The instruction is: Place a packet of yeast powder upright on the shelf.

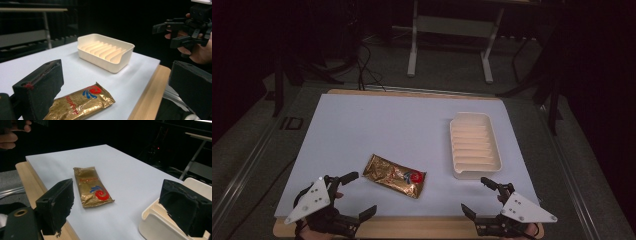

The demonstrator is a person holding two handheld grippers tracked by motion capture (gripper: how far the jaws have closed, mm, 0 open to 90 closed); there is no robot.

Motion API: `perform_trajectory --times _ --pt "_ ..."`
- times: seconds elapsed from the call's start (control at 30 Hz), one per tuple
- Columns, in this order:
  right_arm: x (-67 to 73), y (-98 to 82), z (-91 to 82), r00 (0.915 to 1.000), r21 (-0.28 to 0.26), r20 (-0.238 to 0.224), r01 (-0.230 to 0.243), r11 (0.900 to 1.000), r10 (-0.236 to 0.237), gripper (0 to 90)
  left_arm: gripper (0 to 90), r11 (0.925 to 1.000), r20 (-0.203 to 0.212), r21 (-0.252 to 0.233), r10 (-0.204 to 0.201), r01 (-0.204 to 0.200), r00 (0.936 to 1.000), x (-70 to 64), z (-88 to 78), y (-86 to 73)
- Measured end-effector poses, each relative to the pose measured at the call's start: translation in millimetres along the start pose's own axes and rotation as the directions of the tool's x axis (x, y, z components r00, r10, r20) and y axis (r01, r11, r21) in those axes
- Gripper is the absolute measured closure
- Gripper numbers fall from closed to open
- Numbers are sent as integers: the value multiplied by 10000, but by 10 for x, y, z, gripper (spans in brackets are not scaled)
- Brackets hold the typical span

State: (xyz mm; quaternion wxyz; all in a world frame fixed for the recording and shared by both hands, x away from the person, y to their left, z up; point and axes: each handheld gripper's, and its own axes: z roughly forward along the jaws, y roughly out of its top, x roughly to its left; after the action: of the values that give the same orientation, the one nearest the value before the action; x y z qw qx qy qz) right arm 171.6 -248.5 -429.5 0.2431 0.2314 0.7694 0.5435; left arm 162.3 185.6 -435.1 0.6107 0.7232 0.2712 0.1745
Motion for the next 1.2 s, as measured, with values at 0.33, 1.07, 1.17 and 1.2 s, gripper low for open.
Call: perform_trajectory --times 0.33,1.07,1.17,1.2 --pt "23 29 4 9995 -222 -162 -260 9994 256 133 4 9990 -475 407 -179 199 9987 262 123 157" --pt "25 29 -41 9995 -413 224 -231 9989 240 142 149 9542 -2530 2687 -619 1316 9655 829 607 -288" --pt "34 27 -34 9997 -365 164 -177 9992 183 143 152 9425 -2775 2970 -682 1531 9583 881 648 -348" --pt "37 27 -33 9997 -359 160 -156 9992 162 143 162 9360 -2778 3094 -799 1679 9573 906 666 -372"
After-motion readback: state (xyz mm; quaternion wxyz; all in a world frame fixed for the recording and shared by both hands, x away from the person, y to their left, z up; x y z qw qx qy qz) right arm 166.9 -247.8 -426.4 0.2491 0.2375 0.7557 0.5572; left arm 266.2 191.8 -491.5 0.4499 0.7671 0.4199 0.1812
